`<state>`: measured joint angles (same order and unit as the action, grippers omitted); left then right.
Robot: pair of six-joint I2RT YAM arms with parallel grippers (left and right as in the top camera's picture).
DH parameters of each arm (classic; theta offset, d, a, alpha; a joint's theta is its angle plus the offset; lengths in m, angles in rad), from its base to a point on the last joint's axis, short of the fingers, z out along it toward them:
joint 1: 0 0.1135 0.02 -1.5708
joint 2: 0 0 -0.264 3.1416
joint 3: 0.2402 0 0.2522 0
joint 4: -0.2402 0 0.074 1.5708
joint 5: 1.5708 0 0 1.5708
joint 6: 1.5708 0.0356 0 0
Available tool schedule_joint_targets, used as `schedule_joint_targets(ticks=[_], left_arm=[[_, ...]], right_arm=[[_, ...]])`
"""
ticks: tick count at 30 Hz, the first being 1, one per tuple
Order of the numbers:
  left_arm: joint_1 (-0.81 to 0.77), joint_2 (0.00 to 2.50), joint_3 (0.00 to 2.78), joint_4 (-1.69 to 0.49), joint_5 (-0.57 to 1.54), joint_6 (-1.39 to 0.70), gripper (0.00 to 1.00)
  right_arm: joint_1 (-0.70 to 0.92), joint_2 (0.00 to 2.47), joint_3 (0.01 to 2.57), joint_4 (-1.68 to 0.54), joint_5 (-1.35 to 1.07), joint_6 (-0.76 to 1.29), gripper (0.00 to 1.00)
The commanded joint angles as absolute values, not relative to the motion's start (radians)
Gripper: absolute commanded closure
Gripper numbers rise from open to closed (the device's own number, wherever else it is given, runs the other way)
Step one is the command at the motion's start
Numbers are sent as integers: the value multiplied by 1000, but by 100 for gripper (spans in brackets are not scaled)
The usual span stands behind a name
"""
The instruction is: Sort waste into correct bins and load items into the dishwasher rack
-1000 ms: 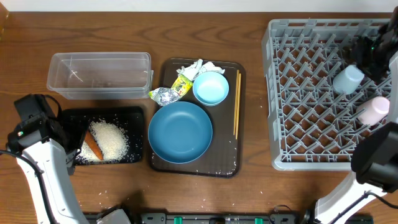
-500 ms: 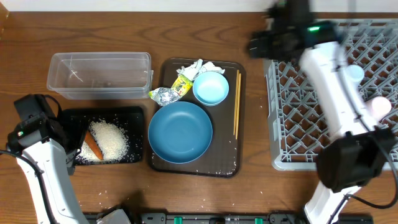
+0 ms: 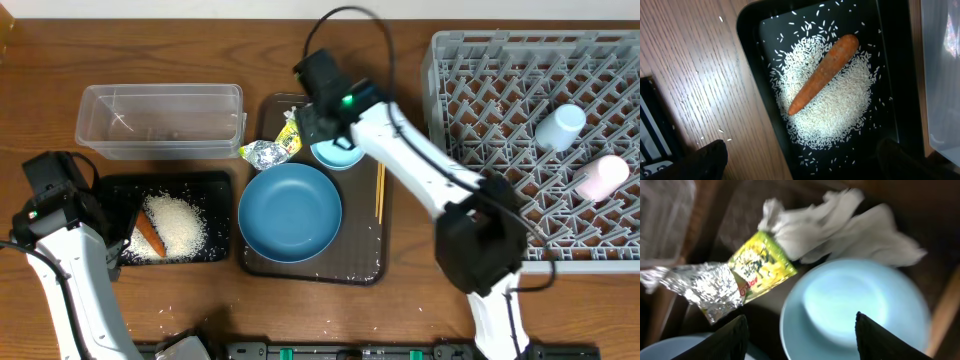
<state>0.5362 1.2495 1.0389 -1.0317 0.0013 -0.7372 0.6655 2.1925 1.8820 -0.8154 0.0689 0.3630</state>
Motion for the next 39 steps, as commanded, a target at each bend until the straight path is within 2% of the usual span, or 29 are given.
schedule_joint_targets(ticks=[1,5,7,11,12,16,23,29,39], left_arm=[[541,1253,1045,-1035,0,-750,2],[541,1253,1045,-1035,0,-750,2],[541,1253,1045,-1035,0,-750,2],[541,1253,1045,-1035,0,-750,2],[541,1253,1045,-1035,0,-750,2],[541,1253,1045,-1035,0,-750,2],[541,1253,1045,-1035,0,-750,2],[541,1253,1045,-1035,0,-750,2],[541,1253,1045,-1035,0,-750,2]], right_arm=[[695,2236,1885,-809,101,389,35],[711,2278,1885,-807,101,390,38],[711,2290,1885,-807,104,397,44],[710,2291,1886,-807,106,404,65],[710,2291,1887,-807,106,404,75],[707,2287,1902,-818,105,404,99],[700,2206,1975,-899,104,403,99],[644,2028,2010,-949,105,403,99],[373,1811,2010,-1205,104,403,99]])
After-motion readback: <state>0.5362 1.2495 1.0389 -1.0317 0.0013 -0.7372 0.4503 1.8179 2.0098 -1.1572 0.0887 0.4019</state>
